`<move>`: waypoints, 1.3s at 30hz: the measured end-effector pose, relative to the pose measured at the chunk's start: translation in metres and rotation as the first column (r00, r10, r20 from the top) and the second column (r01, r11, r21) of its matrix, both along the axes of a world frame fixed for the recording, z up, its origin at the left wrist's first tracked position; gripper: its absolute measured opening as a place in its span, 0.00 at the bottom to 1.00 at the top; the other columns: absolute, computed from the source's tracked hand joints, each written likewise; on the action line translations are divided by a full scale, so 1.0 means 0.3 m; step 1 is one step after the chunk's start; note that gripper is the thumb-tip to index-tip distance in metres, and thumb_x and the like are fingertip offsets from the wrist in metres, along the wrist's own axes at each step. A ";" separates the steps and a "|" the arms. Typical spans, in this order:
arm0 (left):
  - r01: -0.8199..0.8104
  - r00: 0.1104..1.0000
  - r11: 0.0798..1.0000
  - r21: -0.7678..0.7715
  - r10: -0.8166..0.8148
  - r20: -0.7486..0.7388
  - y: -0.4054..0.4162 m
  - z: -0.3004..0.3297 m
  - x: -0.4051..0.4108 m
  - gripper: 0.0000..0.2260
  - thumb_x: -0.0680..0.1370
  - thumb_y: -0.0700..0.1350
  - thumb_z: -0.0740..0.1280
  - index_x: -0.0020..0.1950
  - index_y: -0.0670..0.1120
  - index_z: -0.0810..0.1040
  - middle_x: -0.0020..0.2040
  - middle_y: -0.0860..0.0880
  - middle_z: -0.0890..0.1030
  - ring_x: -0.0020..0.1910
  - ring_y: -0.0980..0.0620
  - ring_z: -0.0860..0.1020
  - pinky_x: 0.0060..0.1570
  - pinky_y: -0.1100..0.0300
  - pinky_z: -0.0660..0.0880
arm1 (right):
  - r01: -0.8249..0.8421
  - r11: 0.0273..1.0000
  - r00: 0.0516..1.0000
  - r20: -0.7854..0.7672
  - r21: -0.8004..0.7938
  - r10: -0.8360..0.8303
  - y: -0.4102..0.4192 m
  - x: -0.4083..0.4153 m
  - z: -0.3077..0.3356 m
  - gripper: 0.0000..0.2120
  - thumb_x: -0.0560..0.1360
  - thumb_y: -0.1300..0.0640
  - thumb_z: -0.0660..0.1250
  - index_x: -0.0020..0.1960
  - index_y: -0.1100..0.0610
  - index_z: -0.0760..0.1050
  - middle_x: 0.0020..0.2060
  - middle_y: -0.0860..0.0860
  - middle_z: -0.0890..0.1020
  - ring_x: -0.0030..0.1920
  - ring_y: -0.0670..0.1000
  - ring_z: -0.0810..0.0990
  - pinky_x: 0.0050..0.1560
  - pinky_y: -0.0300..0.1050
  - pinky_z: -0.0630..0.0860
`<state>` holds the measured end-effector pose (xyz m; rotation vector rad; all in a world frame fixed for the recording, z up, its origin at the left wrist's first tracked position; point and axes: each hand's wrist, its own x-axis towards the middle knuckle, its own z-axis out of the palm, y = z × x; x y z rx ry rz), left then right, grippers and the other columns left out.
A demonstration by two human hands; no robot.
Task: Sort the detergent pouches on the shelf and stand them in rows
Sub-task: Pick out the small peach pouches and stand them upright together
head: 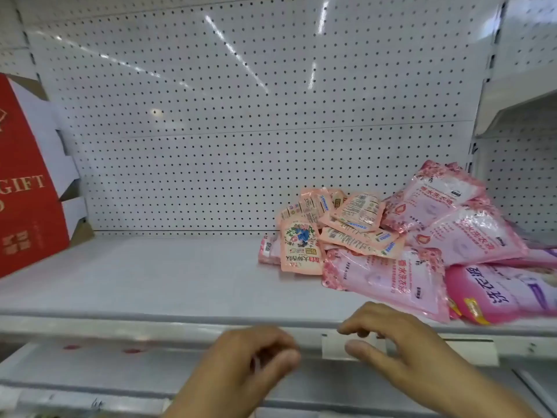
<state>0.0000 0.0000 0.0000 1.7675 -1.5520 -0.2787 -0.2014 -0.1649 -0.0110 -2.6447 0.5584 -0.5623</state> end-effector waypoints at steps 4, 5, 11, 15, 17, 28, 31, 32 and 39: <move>-0.014 0.948 1.000 -0.005 0.014 0.319 -0.229 0.011 0.194 0.15 0.79 0.59 0.63 0.66 0.64 0.74 0.64 0.66 0.76 0.62 0.66 0.72 0.61 0.65 0.70 | 0.181 0.963 0.983 0.031 -0.197 -0.179 -0.118 0.159 0.022 0.21 0.72 0.32 0.53 0.54 0.40 0.77 0.50 0.33 0.77 0.55 0.39 0.74 0.57 0.44 0.72; -0.031 0.905 0.999 0.031 0.015 0.426 -0.297 0.006 0.239 0.21 0.80 0.58 0.63 0.72 0.63 0.67 0.72 0.64 0.70 0.70 0.63 0.67 0.69 0.62 0.65 | 0.222 0.952 0.975 0.065 -0.209 -0.214 -0.157 0.196 0.030 0.19 0.73 0.35 0.56 0.53 0.41 0.79 0.50 0.35 0.78 0.54 0.42 0.75 0.55 0.47 0.73; 0.018 0.642 0.990 0.140 -0.119 0.758 -0.628 -0.056 0.451 0.31 0.80 0.52 0.63 0.80 0.59 0.51 0.81 0.57 0.52 0.80 0.55 0.47 0.78 0.44 0.43 | 0.583 0.670 0.741 -0.038 -0.459 -0.670 -0.346 0.288 0.080 0.24 0.73 0.59 0.66 0.68 0.50 0.71 0.64 0.51 0.75 0.63 0.55 0.72 0.55 0.52 0.72; 0.233 0.595 0.972 0.008 -0.149 0.789 -0.722 -0.070 0.509 0.20 0.77 0.48 0.66 0.69 0.60 0.74 0.70 0.56 0.75 0.71 0.53 0.72 0.73 0.40 0.57 | 0.679 0.538 0.579 -0.086 -0.499 -0.811 -0.397 0.249 0.066 0.14 0.75 0.45 0.62 0.58 0.49 0.70 0.53 0.47 0.77 0.50 0.50 0.75 0.46 0.45 0.73; 0.311 0.596 0.935 -0.171 -0.051 0.801 -0.743 -0.050 0.525 0.14 0.72 0.49 0.67 0.55 0.60 0.83 0.54 0.59 0.85 0.57 0.55 0.82 0.67 0.45 0.68 | 0.689 0.535 0.608 -0.012 -0.489 -0.794 -0.409 0.227 0.062 0.06 0.75 0.47 0.65 0.51 0.45 0.76 0.47 0.44 0.81 0.42 0.48 0.75 0.35 0.42 0.72; -0.239 0.965 0.875 -0.422 0.167 -0.200 -0.704 0.270 0.759 0.13 0.81 0.52 0.62 0.43 0.50 0.82 0.36 0.49 0.84 0.37 0.47 0.82 0.43 0.50 0.80 | 0.592 0.804 0.770 0.333 -0.055 -0.544 -0.472 0.277 0.225 0.08 0.73 0.54 0.69 0.46 0.40 0.80 0.45 0.46 0.83 0.47 0.53 0.79 0.47 0.52 0.77; -0.401 0.914 0.832 -0.383 0.338 -0.223 -0.725 0.241 0.895 0.11 0.82 0.49 0.61 0.45 0.50 0.81 0.39 0.48 0.84 0.40 0.45 0.83 0.46 0.48 0.80 | 0.538 0.841 0.763 0.392 0.054 -0.514 -0.493 0.327 0.285 0.10 0.74 0.48 0.66 0.48 0.54 0.80 0.43 0.51 0.83 0.42 0.56 0.81 0.39 0.47 0.76; -0.433 0.901 0.822 -0.371 0.379 -0.212 -0.734 0.219 0.934 0.10 0.82 0.49 0.61 0.47 0.51 0.81 0.40 0.47 0.84 0.41 0.44 0.83 0.46 0.47 0.80 | 0.530 0.846 0.759 0.415 0.052 -0.501 -0.496 0.348 0.312 0.12 0.74 0.48 0.66 0.47 0.57 0.79 0.41 0.54 0.83 0.41 0.57 0.81 0.39 0.48 0.77; -0.521 0.852 0.827 -0.210 0.491 -0.182 -0.760 0.063 1.085 0.12 0.83 0.51 0.60 0.53 0.49 0.83 0.43 0.46 0.85 0.43 0.43 0.83 0.47 0.46 0.80 | 0.341 0.938 0.842 0.462 -0.061 -0.276 -0.468 0.590 0.525 0.10 0.75 0.53 0.69 0.42 0.61 0.78 0.38 0.57 0.83 0.42 0.58 0.81 0.45 0.51 0.77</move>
